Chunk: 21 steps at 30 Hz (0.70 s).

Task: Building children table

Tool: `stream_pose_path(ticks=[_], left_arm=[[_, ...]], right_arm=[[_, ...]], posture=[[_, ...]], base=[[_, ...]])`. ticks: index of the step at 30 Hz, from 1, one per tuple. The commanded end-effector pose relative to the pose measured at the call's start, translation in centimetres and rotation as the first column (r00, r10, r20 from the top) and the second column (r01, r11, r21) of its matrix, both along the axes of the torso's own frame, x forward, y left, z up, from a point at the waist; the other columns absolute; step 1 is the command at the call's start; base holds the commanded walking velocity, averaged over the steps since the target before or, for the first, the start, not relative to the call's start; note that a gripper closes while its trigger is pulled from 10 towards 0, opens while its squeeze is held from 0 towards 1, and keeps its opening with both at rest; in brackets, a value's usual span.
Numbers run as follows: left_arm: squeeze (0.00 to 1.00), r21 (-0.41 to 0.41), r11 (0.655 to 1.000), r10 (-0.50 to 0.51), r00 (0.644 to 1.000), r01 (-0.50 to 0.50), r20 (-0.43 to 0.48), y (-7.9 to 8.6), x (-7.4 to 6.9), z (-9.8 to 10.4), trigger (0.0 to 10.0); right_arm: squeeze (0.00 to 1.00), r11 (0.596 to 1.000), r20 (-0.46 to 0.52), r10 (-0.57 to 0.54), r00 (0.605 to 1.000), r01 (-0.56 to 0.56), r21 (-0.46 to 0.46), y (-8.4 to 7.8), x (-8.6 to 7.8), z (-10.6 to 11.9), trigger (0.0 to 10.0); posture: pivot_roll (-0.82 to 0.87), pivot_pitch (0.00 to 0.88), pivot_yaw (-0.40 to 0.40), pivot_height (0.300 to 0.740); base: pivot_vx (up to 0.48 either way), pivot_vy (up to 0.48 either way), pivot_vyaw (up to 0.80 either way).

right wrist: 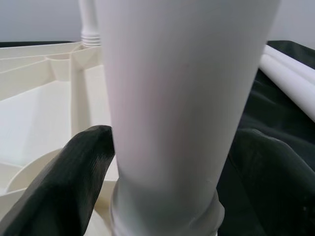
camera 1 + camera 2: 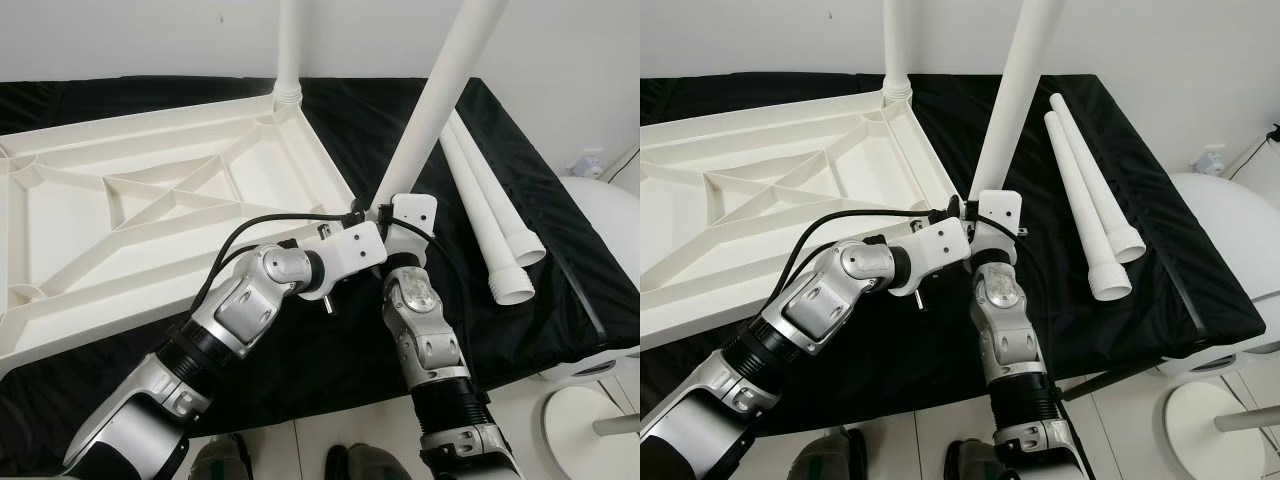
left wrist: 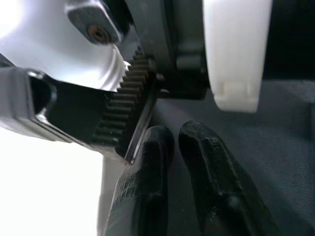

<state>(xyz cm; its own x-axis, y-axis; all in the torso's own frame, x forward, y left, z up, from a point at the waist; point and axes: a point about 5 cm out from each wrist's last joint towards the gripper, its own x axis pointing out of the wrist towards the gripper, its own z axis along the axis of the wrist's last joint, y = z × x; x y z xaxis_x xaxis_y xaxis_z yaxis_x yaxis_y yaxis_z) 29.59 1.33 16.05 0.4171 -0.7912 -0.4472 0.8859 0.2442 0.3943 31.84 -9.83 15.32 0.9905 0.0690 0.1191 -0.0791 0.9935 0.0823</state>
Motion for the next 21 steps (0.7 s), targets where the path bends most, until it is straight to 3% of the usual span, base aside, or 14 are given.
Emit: stream_pose_path(ticks=[1, 2, 15, 16, 17, 18, 19, 21], left_arm=[[0.0, 0.005, 1.0, -0.017, 1.0, 0.017, 0.014, -0.4, -0.4, -0.1, 10.0], [0.0, 0.005, 1.0, -0.018, 1.0, 0.017, 0.013, -0.4, -0.4, -0.1, 10.0], [0.0, 0.003, 1.0, -0.004, 1.0, 0.004, 0.016, 0.9, 0.3, 0.6, 10.0], [0.39, -0.001, 1.0, -0.002, 1.0, 0.002, 0.022, 1.2, 0.5, 0.8, 10.0], [0.84, -0.007, 1.0, 0.001, 1.0, 0.0, 0.028, 1.5, 0.7, 1.2, 10.0], [0.96, -0.013, 1.0, 0.002, 1.0, -0.002, 0.031, 1.7, 0.8, 1.4, 10.0], [1.0, -0.023, 1.0, 0.001, 0.999, 0.0, 0.032, 1.9, 0.9, 1.7, 10.0], [1.0, -0.029, 1.0, -0.005, 1.0, 0.006, 0.03, 2.0, 0.9, 1.9, 10.0]], right_arm=[[0.38, 1.0, -0.002, 0.018, 1.0, -0.018, 0.009, -0.3, -0.1, -0.1, 10.0], [0.0, 1.0, 0.004, 0.024, 1.0, -0.024, 0.0, -0.5, -0.2, -0.1, 10.0], [0.0, 0.997, 0.032, 0.073, 0.997, -0.072, -0.032, -2.4, 0.1, 0.4, 10.0], [0.0, 0.997, 0.033, 0.074, 0.997, -0.073, -0.031, -2.5, 0.2, 0.4, 10.0], [0.0, 0.997, 0.033, 0.077, 0.996, -0.076, -0.032, -2.6, 0.2, 0.4, 10.0], [0.0, 0.997, 0.033, 0.078, 0.996, -0.077, -0.032, -2.6, 0.2, 0.4, 10.0], [0.0, 0.996, 0.033, 0.08, 0.996, -0.079, -0.033, -2.7, 0.2, 0.4, 10.0], [0.0, 0.996, 0.032, 0.082, 0.996, -0.081, -0.035, -2.7, 0.2, 0.3, 10.0]], posture=[[0.02, 0.059, -0.064, 0.74], [0.02, 0.058, -0.064, 0.74], [0.01, 0.066, -0.054, 0.74], [0.01, 0.067, -0.053, 0.74], [0.02, 0.069, -0.051, 0.74], [0.02, 0.07, -0.048, 0.74], [0.02, 0.07, -0.048, 0.74], [0.02, 0.071, -0.048, 0.74]], base=[[0.0, 0.0, 0.0], [0.0, 0.0, 0.0], [0.0, 0.0, 0.0], [0.0, 0.0, 0.0], [0.0, 0.0, 0.0], [0.0, 0.0, 0.0], [0.0, 0.0, 0.0], [0.0, 0.0, 0.0]])
